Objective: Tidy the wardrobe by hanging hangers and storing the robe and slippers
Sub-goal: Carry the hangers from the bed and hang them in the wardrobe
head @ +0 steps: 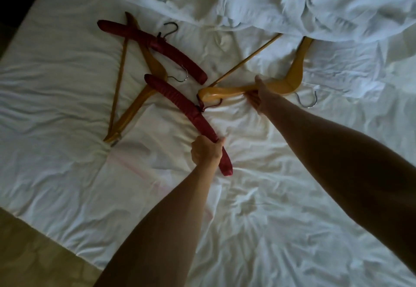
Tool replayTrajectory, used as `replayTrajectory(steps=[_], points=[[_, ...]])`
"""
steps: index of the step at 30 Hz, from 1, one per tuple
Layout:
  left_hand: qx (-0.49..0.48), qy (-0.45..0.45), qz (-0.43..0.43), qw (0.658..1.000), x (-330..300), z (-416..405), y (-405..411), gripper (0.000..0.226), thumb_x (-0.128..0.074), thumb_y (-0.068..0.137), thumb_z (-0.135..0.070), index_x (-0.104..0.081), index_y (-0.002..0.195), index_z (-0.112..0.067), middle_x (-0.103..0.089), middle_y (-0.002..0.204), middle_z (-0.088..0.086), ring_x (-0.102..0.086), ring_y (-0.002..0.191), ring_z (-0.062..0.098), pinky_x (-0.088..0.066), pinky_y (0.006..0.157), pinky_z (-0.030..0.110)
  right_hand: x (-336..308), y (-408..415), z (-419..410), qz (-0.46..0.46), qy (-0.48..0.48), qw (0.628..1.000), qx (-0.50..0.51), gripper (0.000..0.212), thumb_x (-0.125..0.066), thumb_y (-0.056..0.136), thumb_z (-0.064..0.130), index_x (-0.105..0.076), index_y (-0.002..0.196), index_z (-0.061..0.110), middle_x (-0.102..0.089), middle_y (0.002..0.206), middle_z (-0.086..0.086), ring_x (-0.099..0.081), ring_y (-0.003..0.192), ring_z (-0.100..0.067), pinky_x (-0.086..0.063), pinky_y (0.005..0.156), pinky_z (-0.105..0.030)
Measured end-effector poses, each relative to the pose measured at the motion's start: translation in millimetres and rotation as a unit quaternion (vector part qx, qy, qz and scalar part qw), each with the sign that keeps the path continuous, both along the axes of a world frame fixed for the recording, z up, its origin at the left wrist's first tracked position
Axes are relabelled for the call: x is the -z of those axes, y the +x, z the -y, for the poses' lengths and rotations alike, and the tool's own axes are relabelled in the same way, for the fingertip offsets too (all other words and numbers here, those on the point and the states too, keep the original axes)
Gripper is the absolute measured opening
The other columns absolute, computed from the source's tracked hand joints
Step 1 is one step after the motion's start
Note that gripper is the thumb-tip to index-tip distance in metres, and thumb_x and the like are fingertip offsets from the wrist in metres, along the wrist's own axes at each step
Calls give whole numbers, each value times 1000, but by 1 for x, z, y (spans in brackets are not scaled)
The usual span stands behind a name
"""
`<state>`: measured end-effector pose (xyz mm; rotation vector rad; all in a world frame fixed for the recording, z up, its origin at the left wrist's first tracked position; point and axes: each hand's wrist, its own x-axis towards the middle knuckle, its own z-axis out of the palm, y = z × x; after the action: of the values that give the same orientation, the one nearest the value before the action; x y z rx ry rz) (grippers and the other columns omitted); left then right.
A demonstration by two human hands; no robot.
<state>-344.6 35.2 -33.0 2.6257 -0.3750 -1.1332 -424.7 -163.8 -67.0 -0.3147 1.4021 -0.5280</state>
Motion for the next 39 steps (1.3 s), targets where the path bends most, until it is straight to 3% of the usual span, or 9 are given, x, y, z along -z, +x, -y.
replayTrajectory(steps=[4,7,9,13,17,23,29,34,39], points=[[11,-5,19,1000,17,2,-5,56,-72,82,-53,-69,112,-6,-73,109,11,-70,102,30,-48,74,29,13,0,-1,-22,-11,999,21,37,-59,98,36,-58,121,7,-67,86,-9,-69,54,-13,-58,50,-24],[12,-4,14,1000,16,-3,-4,59,-67,84,-52,-66,118,-4,-71,113,14,-68,105,33,-51,79,33,2,-22,-22,-35,-38,996,77,24,-63,94,35,-64,100,12,-68,85,-8,-69,68,-19,-61,60,-32],[1,0,-6,1000,10,-12,-5,55,-64,89,-45,-64,124,-2,-69,118,16,-66,109,34,-52,85,36,-21,-48,-49,-38,-51,993,98,17,-60,93,33,-65,88,17,-64,75,-2,-63,68,-16,-54,58,-25],[-66,14,-71,995,-16,-37,-15,47,-56,94,-26,-59,131,2,-66,124,20,-64,113,35,-51,90,35,-65,-117,-112,-44,-62,988,135,19,-61,95,33,-61,84,18,-58,63,2,-55,54,-11,-47,51,-22],[-130,-25,-128,983,-46,-64,-40,50,-59,93,-38,-63,122,2,-69,114,17,-67,106,33,-52,89,34,-108,-165,-177,-88,-65,989,104,21,-66,93,30,-55,79,20,-50,61,3,-45,49,-9,-39,45,-23],[-202,-98,-203,953,-89,-107,-86,26,-74,80,-35,-71,78,-8,-72,72,1,-68,69,18,-51,68,29,-171,-213,-261,-175,-179,962,-105,35,-73,90,32,-57,75,4,-38,61,-5,-35,52,-17,-30,50,-30],[-211,-177,-289,917,-168,-171,-131,27,-78,79,-28,-72,89,-3,-73,73,8,-66,62,17,-52,80,41,-242,-253,-306,-177,-265,901,-294,39,-72,90,35,-62,78,0,-43,59,-2,-40,53,-15,-32,50,-26],[-203,-253,-311,893,-250,-228,-164,26,-75,84,-25,-70,88,0,-69,75,11,-64,65,17,-48,78,34,-318,-273,-335,-110,-269,891,-349,43,-70,91,30,-54,76,-7,-42,60,-2,-40,54,-13,-33,54,-29],[-171,-314,-298,885,-312,-288,-186,24,-66,91,-24,-68,81,-3,-67,71,9,-61,64,15,-47,76,29,-375,-272,-370,-52,-278,856,-432,36,-70,88,31,-53,67,6,-42,60,-3,-41,56,-16,-33,54,-31]])
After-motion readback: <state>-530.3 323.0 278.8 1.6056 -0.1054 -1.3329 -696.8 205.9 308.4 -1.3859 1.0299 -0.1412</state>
